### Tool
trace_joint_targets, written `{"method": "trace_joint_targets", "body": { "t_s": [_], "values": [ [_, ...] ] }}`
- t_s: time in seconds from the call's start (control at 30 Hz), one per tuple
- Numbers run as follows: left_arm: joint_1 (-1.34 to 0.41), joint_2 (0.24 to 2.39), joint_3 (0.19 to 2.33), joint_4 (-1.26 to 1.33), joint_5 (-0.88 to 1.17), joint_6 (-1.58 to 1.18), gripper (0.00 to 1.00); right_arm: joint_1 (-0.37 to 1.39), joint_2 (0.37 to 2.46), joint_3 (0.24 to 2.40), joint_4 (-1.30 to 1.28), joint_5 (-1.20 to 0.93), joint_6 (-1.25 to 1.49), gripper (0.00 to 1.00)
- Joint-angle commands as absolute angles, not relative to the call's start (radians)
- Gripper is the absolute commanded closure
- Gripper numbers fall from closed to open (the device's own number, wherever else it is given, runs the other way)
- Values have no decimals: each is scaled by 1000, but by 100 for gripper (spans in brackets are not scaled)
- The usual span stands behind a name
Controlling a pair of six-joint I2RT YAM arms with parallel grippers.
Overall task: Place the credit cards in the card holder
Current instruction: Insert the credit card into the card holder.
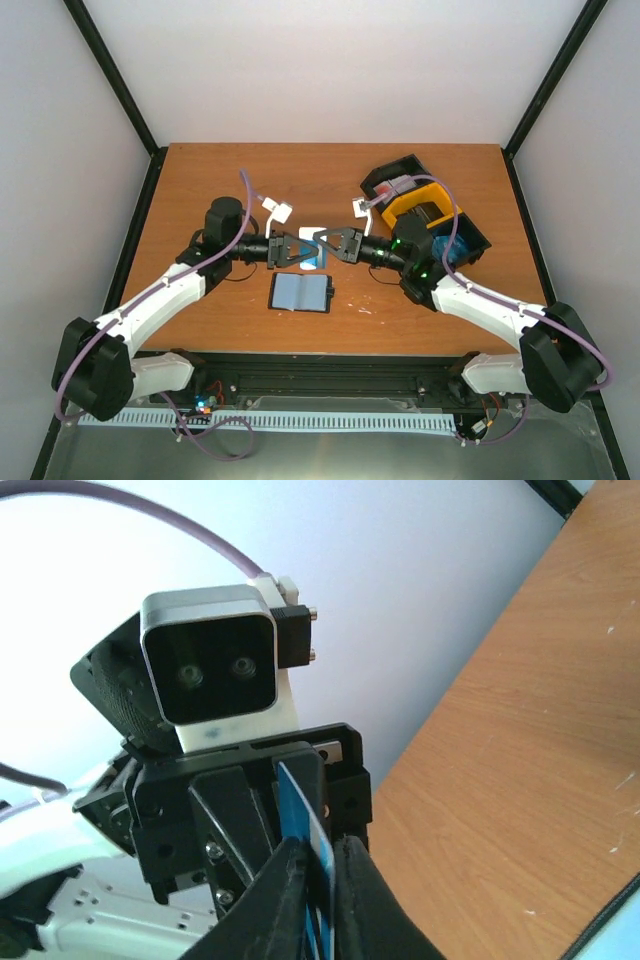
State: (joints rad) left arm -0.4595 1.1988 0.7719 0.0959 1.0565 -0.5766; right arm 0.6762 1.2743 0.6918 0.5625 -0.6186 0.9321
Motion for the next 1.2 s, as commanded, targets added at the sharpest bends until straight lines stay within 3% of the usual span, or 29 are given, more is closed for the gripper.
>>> {"method": "trace_joint_targets", "body": {
  "t_s": [0.0, 0.1, 0.2, 0.47, 0.57, 0.6, 0.7, 0.77, 1.0, 1.17],
  "values": [
    [-456, 1175, 759, 144, 1094, -609, 95, 683, 1263, 660, 655, -607, 961, 97],
    [-454, 1151, 739, 140, 1089, -636, 78, 683, 1261, 660, 661, -593, 955, 97],
    [-450, 1105, 697, 159, 1076, -673, 73, 683, 1255, 654, 663, -588, 946, 97],
    [-422, 1076, 651, 217, 1054, -755, 85, 682, 1260, 636, 686, -646, 937, 97],
    [-411, 1078, 648, 215, 1039, -758, 97, 681, 1254, 621, 668, -648, 925, 97],
    [-408, 1080, 646, 204, 1031, -754, 99, 680, 1249, 619, 648, -643, 915, 90],
    [-396, 1086, 632, 135, 999, -739, 99, 676, 1224, 613, 528, -598, 870, 47],
    [-386, 1089, 622, 48, 971, -717, 99, 676, 1195, 605, 454, -561, 830, 36],
    [-382, 1103, 579, -305, 796, -603, 99, 678, 1181, 583, 164, -408, 720, 32],
    [-382, 1150, 527, -301, 753, -584, 99, 681, 1317, 600, 64, -371, 764, 39]
  ]
}}
